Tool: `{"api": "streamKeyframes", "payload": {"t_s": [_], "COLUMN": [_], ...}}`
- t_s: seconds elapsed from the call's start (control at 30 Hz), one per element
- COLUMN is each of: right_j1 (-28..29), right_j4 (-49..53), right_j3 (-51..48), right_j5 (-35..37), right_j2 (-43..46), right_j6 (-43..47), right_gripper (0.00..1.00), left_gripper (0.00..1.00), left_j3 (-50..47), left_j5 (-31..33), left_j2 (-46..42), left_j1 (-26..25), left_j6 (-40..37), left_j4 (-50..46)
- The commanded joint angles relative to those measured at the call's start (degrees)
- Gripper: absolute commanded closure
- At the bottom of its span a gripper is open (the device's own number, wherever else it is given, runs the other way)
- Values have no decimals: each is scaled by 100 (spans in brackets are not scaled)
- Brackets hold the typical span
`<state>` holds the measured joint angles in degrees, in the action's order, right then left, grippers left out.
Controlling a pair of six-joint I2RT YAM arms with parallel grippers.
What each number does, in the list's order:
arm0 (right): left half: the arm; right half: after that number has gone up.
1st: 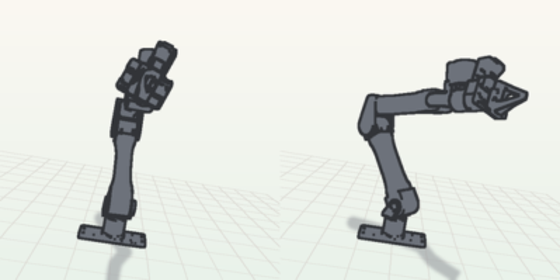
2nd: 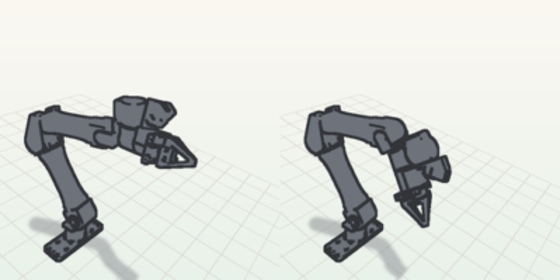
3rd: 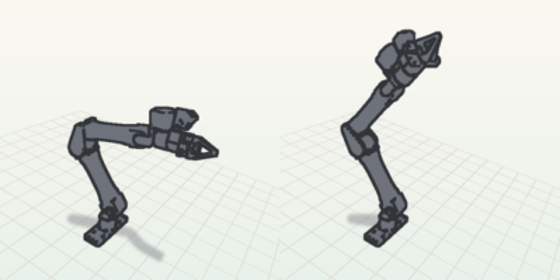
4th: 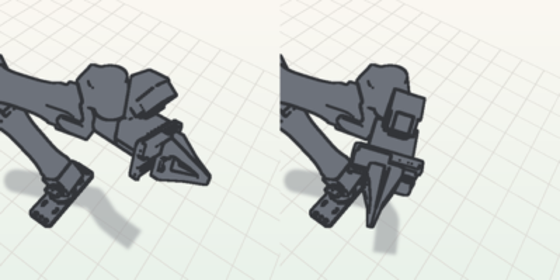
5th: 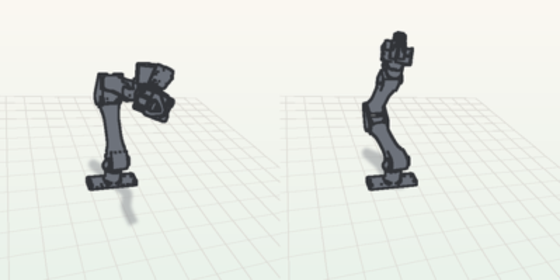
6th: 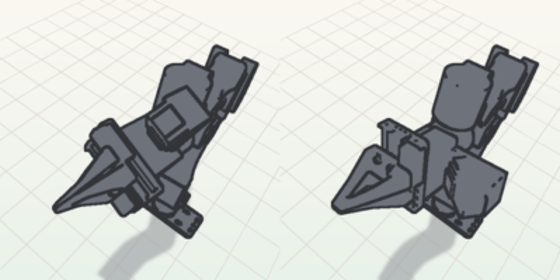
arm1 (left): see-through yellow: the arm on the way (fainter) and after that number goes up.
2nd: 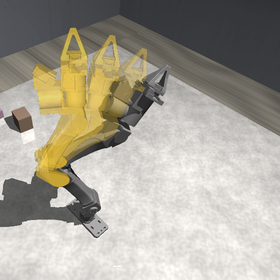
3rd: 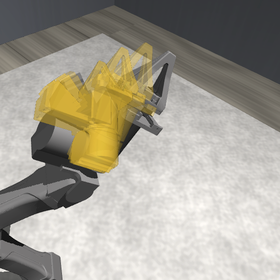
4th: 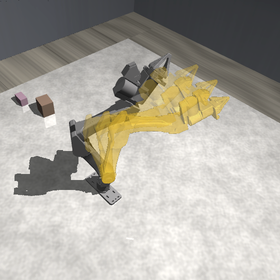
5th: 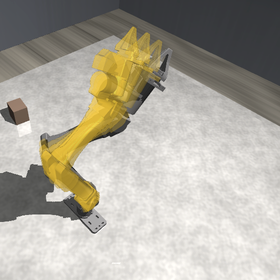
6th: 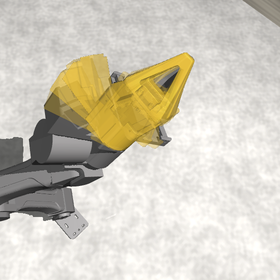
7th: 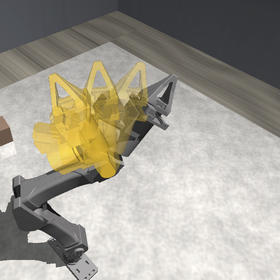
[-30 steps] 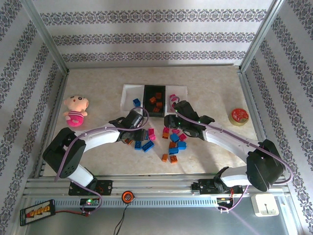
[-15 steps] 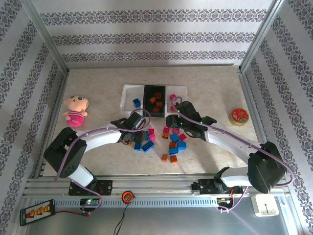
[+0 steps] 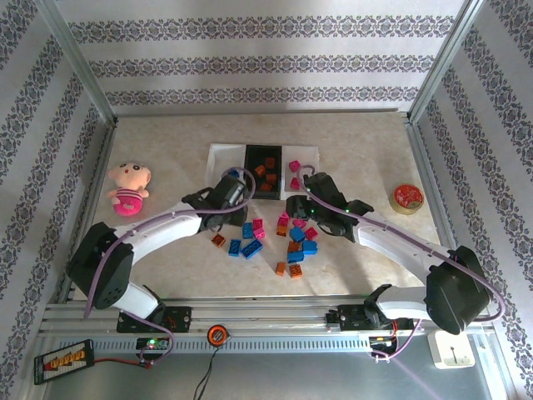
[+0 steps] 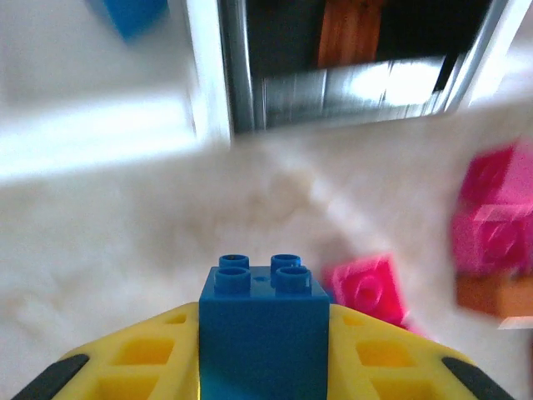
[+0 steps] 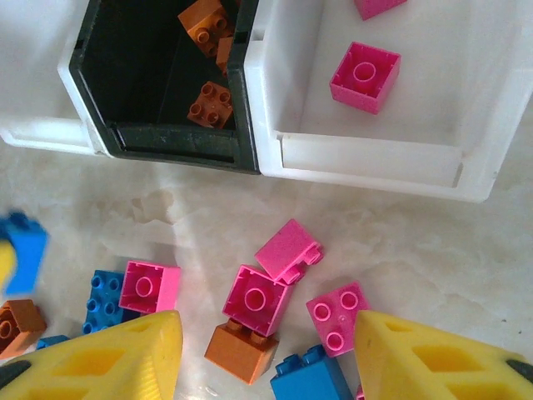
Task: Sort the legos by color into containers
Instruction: Pick up the lego from the center of the table, then place the lego in the container.
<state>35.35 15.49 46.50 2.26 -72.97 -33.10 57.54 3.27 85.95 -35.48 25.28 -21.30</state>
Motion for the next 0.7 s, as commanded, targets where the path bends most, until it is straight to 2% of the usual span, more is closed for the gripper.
{"api": "streamKeyframes", "payload": {"t_s": [0.0,0.17,0.37,0.47,0.5,0.6,0.67], "right_j1": [-29,-38,-37,-47,-50,-60,-55], "right_j4": [-81,-16,111,136,145,167,171], "right_j3": [-114,-232,-417,-551,-591,-651,-660], "right_j5": [72,97,112,148,155,162,161], "right_j2": [160,346,622,805,858,966,983], "right_j6": [-106,-131,-178,-234,-247,-260,-269], "right_gripper": [43,43,42,41,41,39,38], "left_gripper": [69,69,69,68,66,48,40], "left_j3": [651,1702,2822,3105,3137,3174,2977], "left_j5": [191,68,69,71,56,-92,-201], "left_j2": [97,1134,2306,2617,2659,2634,2402], "left_j1": [428,1034,1330,1486,1516,1528,1502], "left_j6": [-354,-423,-524,-451,-430,-377,-315], "left_j4": [51,188,-67,-164,-164,-165,-39]}}
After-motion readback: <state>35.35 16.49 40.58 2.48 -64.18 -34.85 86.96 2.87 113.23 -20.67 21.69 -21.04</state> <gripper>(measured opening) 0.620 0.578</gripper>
